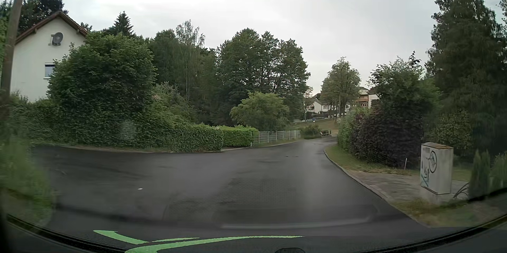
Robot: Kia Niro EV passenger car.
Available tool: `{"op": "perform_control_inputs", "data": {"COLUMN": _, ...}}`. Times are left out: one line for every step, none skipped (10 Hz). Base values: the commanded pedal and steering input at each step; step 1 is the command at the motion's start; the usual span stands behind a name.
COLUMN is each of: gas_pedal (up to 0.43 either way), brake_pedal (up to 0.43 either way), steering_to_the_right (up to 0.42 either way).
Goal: Follow the waypoints while adhering to traffic rules and regulations
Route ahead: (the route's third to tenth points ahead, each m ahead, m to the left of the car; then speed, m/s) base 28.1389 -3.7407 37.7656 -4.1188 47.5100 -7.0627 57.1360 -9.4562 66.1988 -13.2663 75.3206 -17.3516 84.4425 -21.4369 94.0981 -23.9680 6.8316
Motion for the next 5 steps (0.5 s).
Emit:
{"op": "perform_control_inputs", "data": {"gas_pedal": 0.059, "brake_pedal": 0.000, "steering_to_the_right": 0.035}}
{"op": "perform_control_inputs", "data": {"gas_pedal": 0.059, "brake_pedal": 0.000, "steering_to_the_right": 0.034}}
{"op": "perform_control_inputs", "data": {"gas_pedal": 0.059, "brake_pedal": 0.000, "steering_to_the_right": 0.030}}
{"op": "perform_control_inputs", "data": {"gas_pedal": 0.059, "brake_pedal": 0.000, "steering_to_the_right": 0.026}}
{"op": "perform_control_inputs", "data": {"gas_pedal": 0.059, "brake_pedal": 0.000, "steering_to_the_right": 0.024}}
